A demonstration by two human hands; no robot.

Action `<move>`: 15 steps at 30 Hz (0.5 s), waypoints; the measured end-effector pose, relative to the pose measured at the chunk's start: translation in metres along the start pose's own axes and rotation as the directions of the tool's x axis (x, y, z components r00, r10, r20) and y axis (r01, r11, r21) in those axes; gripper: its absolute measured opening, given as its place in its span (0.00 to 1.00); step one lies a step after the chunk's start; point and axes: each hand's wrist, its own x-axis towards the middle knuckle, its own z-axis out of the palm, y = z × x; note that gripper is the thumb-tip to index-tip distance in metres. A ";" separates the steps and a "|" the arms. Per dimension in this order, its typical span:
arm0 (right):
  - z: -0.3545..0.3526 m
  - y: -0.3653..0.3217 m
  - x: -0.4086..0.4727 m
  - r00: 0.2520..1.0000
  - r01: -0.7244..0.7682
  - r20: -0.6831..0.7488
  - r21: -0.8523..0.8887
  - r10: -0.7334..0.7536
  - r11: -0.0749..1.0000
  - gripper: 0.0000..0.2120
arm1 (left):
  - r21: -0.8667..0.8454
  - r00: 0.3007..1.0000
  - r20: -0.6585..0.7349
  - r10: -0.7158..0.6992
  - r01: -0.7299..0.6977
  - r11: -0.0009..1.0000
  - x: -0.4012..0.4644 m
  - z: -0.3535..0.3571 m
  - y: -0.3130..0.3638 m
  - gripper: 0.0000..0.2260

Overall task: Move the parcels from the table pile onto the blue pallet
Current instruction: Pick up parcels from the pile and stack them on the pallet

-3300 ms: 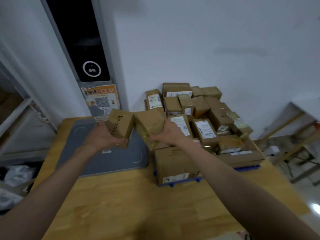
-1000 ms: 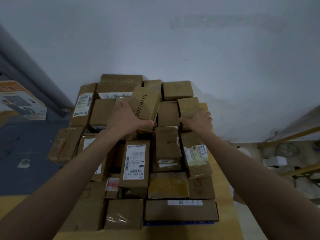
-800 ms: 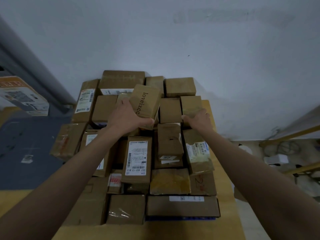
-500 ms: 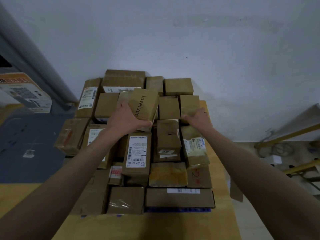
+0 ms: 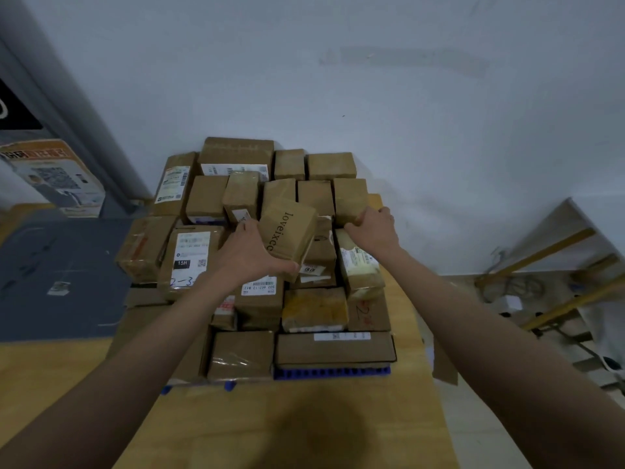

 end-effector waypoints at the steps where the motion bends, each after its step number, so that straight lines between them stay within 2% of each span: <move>1: -0.003 0.002 -0.011 1.000 0.024 0.002 0.041 -0.024 0.999 0.08 | -0.011 1.000 0.008 0.015 -0.015 1.000 -0.007 0.004 0.005 0.56; 3: -0.011 0.008 -0.033 0.998 0.059 0.013 0.095 -0.060 0.994 0.17 | -0.022 0.998 0.034 0.054 -0.053 0.998 -0.019 0.014 0.015 0.52; 6: -0.025 0.021 -0.065 0.998 0.020 0.051 0.107 -0.025 0.994 0.10 | -0.006 0.988 0.086 0.128 -0.128 0.992 -0.038 0.033 0.035 0.53; 10: -0.032 0.051 -0.097 0.975 -0.122 0.199 0.096 0.101 0.988 0.14 | 0.012 0.972 0.163 0.169 -0.173 0.985 -0.062 0.065 0.061 0.54; 13: -0.032 0.075 -0.117 0.933 -0.254 0.303 0.164 0.196 0.953 0.13 | 0.032 0.961 0.220 0.168 -0.179 0.983 -0.077 0.089 0.074 0.51; 15: -0.030 0.093 -0.127 0.895 -0.356 0.359 0.215 0.266 0.909 0.12 | 0.033 0.953 0.257 0.158 -0.172 0.985 -0.086 0.108 0.080 0.52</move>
